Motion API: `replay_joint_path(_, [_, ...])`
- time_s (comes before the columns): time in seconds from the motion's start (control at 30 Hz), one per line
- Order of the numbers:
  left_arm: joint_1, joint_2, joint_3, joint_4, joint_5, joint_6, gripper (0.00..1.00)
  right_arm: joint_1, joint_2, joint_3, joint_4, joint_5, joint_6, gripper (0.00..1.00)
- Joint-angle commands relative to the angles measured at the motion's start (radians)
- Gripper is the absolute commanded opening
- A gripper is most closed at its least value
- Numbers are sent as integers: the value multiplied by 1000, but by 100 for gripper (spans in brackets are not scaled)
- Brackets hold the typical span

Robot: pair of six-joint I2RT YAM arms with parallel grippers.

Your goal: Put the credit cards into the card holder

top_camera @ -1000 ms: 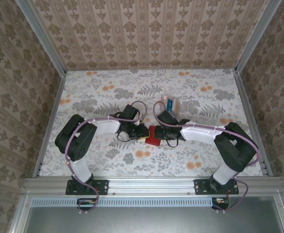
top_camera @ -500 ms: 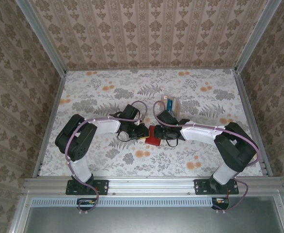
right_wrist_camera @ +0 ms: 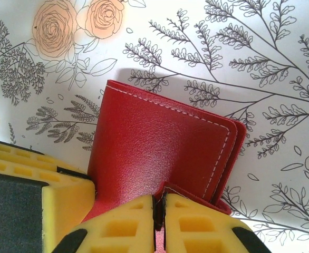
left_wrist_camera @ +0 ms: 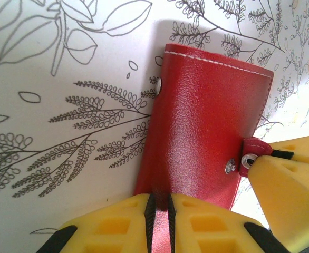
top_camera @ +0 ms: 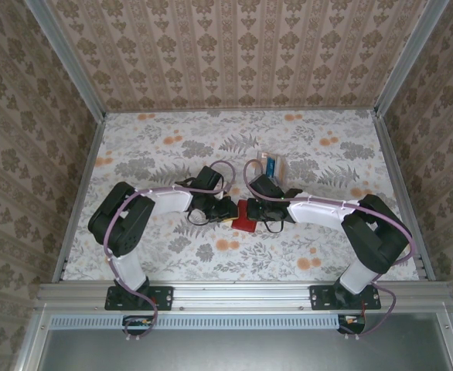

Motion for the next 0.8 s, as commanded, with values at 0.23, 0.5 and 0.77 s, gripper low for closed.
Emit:
replay_joint_path(0.23, [-19, 47, 5, -36, -15, 1, 18, 6, 33, 38, -6, -43, -18, 16])
replay_joint_path(0.5, [-19, 46, 3, -36, -15, -1, 18, 5, 45, 45, -17, -45, -14, 25])
replay_joint_path(0.77, [-21, 44, 3, -37, -15, 1, 18, 6, 32, 53, -21, -34, -17, 31])
